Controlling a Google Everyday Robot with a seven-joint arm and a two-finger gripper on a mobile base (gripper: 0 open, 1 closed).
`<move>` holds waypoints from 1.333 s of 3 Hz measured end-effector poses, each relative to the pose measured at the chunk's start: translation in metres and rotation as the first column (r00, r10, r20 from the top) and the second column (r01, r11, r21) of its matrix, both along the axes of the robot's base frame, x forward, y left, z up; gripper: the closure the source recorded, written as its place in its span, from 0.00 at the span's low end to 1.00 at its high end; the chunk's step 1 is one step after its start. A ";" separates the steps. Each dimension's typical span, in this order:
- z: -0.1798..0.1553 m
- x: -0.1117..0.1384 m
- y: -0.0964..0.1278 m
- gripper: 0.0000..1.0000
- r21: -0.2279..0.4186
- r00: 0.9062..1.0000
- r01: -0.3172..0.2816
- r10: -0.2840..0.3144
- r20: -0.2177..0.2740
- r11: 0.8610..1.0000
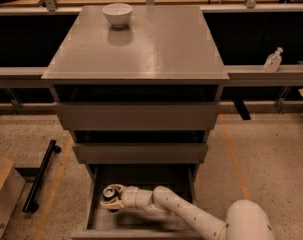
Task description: Place pepsi can into bottom drawer
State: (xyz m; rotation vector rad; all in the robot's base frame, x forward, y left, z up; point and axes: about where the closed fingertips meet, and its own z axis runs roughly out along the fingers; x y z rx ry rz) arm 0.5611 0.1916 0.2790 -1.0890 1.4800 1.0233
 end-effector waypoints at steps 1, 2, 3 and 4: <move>-0.034 -0.001 -0.010 0.59 0.003 0.995 0.100 -0.100 -0.012 0.995; -0.053 0.000 -0.025 0.36 0.016 0.983 0.185 -0.185 -0.002 0.983; -0.056 0.005 -0.035 0.13 0.017 0.976 0.215 -0.215 0.027 0.977; -0.044 0.014 -0.038 0.00 0.011 0.975 0.209 -0.209 0.076 0.978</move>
Offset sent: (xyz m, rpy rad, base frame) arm 0.0025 -0.0518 -0.0752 0.0289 -0.0207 -0.3015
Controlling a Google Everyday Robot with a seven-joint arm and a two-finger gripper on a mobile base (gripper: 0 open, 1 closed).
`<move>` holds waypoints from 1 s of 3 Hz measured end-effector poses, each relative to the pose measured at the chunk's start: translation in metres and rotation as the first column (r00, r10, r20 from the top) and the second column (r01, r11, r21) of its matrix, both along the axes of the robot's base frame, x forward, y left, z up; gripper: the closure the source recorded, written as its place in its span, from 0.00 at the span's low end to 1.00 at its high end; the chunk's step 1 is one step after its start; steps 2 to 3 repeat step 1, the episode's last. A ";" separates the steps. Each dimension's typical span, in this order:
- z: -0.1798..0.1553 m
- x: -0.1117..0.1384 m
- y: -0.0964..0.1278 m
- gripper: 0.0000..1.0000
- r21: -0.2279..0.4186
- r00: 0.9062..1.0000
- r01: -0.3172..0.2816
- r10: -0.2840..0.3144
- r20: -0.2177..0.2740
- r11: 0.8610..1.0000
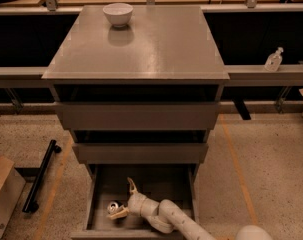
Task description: Place pepsi can into bottom drawer
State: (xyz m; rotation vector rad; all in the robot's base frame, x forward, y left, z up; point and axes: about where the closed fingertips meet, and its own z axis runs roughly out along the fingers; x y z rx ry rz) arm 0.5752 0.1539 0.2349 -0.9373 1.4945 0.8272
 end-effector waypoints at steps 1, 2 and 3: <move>0.000 0.000 0.000 0.00 0.000 1.000 0.000 0.000 0.000 1.000; 0.000 0.000 0.000 0.00 0.000 1.000 0.000 0.000 0.000 1.000; 0.000 0.000 0.000 0.00 0.000 1.000 0.000 0.000 0.000 1.000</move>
Offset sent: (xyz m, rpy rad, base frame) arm 0.0000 0.0000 0.0000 0.0000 0.0000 0.0000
